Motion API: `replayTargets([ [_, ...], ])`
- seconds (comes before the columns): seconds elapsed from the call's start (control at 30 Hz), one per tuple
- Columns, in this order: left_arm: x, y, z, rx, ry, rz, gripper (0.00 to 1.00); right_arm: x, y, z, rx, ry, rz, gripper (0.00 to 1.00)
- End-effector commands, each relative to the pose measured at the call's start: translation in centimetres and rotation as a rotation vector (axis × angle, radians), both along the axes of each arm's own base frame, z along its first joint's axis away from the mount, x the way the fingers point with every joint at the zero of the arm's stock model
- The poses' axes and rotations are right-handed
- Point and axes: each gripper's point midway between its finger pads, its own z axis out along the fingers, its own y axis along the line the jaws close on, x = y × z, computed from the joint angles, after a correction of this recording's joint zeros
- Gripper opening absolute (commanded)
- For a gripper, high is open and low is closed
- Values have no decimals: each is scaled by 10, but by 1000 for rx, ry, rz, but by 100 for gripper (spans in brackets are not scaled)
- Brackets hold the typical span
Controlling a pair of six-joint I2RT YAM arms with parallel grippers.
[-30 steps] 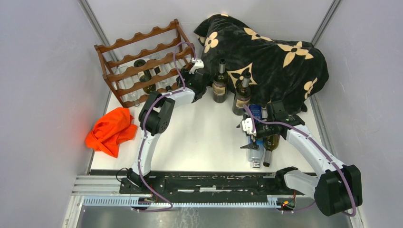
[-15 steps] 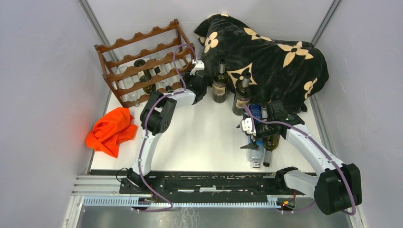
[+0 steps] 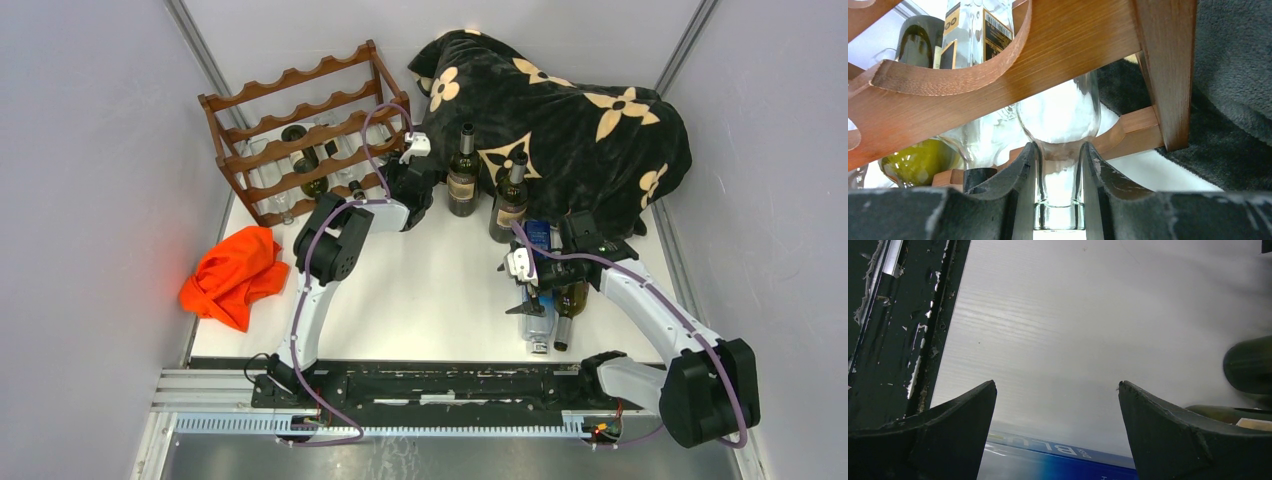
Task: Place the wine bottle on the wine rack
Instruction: Place the wine bottle in the wine rack.
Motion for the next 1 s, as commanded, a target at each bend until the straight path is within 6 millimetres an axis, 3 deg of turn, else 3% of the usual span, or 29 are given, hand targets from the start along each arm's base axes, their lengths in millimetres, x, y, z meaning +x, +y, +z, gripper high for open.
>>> replayTargets([
  [0.0,-3,24,52,32,-118,125,2,9,2,11,11,-41,7,98],
  [0.37,8,18,62,57,-134,118,2,10,2,11,6,-43,7,98],
  [0.97,29,8,44,86,-96,1,2,9,2,9,3,-40,13,98],
])
